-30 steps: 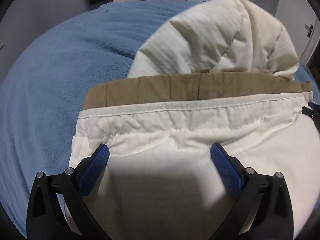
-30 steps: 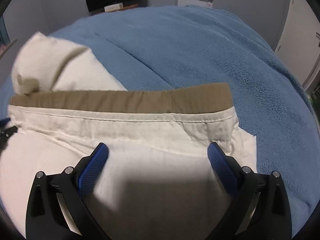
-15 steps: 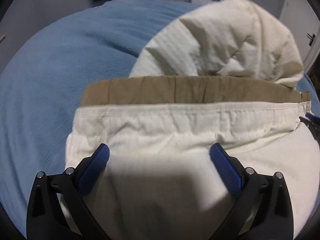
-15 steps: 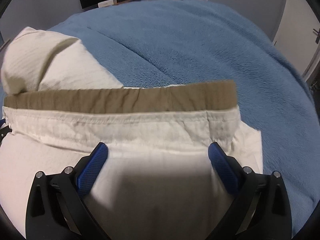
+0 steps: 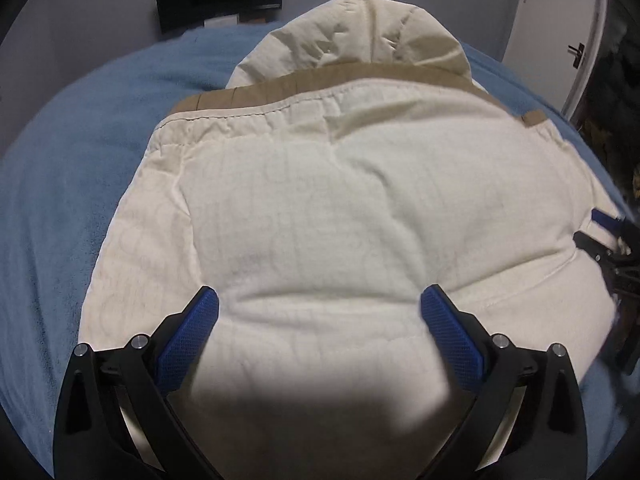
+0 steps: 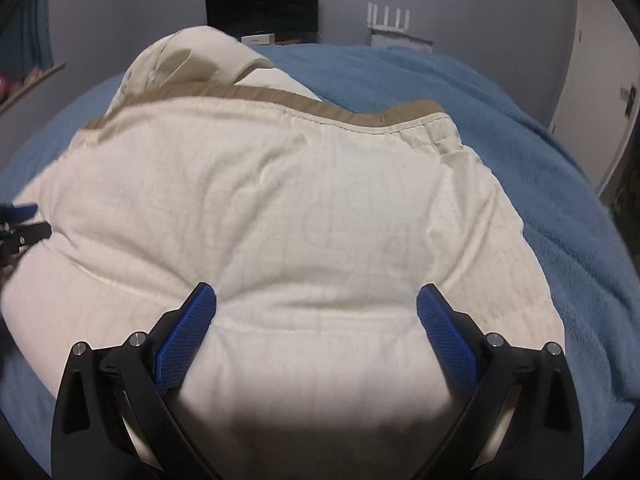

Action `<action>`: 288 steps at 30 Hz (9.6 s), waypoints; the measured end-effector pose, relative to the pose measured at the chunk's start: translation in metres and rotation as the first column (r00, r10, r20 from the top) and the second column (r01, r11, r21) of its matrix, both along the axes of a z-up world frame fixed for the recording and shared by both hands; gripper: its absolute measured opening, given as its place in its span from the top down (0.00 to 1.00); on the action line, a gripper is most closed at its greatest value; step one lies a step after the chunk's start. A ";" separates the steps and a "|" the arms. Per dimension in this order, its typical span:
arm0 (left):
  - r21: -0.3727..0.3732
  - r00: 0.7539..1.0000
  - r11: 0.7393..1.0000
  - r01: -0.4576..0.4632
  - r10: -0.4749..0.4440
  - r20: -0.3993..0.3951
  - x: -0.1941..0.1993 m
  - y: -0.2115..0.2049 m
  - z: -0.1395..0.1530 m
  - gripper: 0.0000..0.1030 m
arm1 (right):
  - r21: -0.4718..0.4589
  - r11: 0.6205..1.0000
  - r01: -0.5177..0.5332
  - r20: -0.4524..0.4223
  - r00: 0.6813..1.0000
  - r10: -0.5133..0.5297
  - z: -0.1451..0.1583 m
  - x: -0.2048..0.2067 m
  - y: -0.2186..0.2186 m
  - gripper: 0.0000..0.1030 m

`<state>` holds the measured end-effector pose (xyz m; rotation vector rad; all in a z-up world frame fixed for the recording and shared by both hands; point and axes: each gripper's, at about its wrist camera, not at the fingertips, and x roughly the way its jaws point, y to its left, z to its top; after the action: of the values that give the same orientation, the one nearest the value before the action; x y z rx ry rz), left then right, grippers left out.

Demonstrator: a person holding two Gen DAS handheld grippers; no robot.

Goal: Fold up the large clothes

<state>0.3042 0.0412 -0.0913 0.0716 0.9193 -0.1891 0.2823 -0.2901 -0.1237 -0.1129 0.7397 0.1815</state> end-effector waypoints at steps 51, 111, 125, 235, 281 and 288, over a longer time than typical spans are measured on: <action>0.054 0.997 0.997 0.060 -0.063 0.055 -0.082 -0.045 -0.002 0.05 | -0.007 0.997 -0.081 0.108 0.991 0.081 -0.010 -0.102 0.013 0.06; -0.605 0.991 0.790 0.097 -0.132 -0.014 0.108 0.171 -0.029 0.55 | 0.683 0.729 -0.039 -0.261 0.919 0.294 -0.020 0.139 -0.160 0.53; -0.521 0.985 0.842 0.139 -0.173 -0.019 0.100 0.153 -0.014 0.79 | 0.595 0.797 -0.102 -0.241 0.924 0.298 -0.006 0.138 -0.138 0.77; -0.035 0.994 0.998 -0.054 0.050 -0.099 -0.023 -0.035 0.030 0.05 | 0.222 0.968 0.120 -0.218 0.973 -0.071 0.030 -0.004 -0.068 0.07; 0.011 0.994 0.996 -0.084 0.084 -0.067 -0.342 -0.085 0.067 0.06 | 0.001 0.996 0.086 -0.133 0.988 -0.085 0.039 -0.350 -0.007 0.07; 0.015 0.991 0.995 -0.102 0.103 -0.081 -0.338 -0.083 0.060 0.06 | 0.011 0.993 0.116 -0.165 0.980 -0.113 0.028 -0.341 -0.015 0.07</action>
<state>-0.0341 -0.0416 -0.0314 0.0268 1.0029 -0.0918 -0.0584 -0.3051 -0.0957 -0.0356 0.9058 0.0889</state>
